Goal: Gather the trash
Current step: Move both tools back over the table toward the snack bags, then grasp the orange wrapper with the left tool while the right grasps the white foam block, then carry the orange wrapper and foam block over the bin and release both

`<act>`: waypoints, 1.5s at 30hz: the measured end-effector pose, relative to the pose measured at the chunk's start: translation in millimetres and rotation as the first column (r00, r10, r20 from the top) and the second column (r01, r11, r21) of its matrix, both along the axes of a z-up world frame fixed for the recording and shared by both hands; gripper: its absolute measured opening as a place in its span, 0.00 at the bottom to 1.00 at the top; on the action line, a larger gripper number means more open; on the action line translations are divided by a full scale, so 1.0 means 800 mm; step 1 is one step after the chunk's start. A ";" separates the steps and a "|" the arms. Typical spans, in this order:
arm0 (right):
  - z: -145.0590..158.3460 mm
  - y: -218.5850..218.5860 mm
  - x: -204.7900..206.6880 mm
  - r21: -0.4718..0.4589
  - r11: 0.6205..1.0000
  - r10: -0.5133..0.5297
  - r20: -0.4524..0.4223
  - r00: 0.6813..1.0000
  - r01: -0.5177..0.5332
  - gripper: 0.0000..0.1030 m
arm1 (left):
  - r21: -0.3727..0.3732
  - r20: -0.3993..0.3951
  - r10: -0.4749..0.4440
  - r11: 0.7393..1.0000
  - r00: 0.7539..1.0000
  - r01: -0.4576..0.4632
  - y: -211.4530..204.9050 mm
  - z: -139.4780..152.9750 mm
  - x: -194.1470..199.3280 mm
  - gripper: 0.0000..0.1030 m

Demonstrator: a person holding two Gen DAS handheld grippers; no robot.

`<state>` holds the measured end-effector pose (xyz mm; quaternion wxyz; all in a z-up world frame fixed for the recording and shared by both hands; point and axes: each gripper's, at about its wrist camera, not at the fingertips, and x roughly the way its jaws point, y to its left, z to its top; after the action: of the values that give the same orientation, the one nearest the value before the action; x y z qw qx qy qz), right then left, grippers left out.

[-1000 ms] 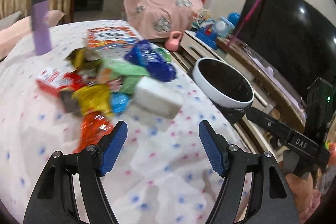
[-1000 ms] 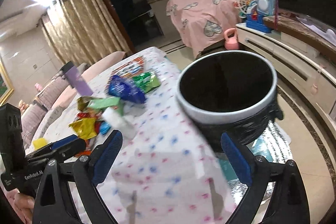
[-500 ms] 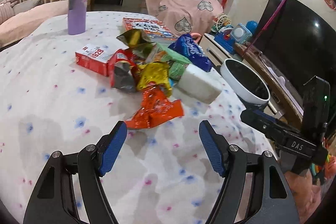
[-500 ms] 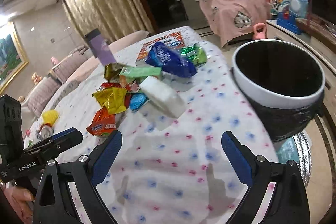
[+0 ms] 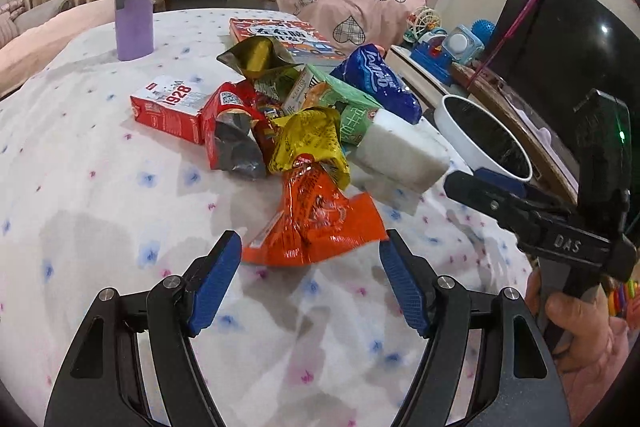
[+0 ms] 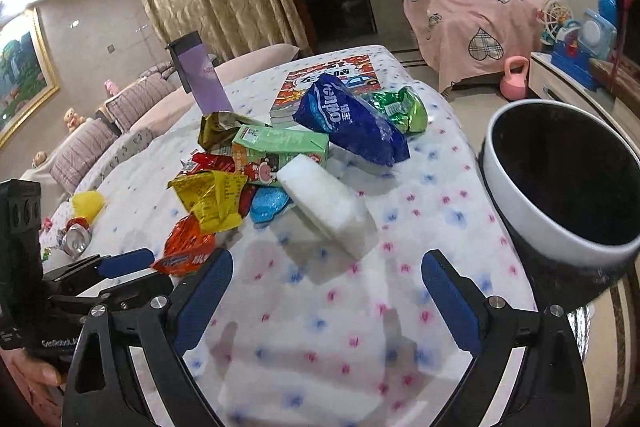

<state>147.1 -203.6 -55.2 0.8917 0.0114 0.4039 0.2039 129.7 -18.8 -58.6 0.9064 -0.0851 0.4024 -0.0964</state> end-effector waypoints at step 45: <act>0.043 -0.153 -0.050 0.065 0.959 -0.277 0.033 0.960 0.275 0.37 | -0.035 0.070 -0.304 0.951 0.950 0.307 -0.152 0.049 0.022 0.20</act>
<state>106.8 -325.6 -21.0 0.9189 0.0900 0.3735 0.0898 147.6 -140.2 -19.4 0.8907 -0.0390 0.3794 -0.2474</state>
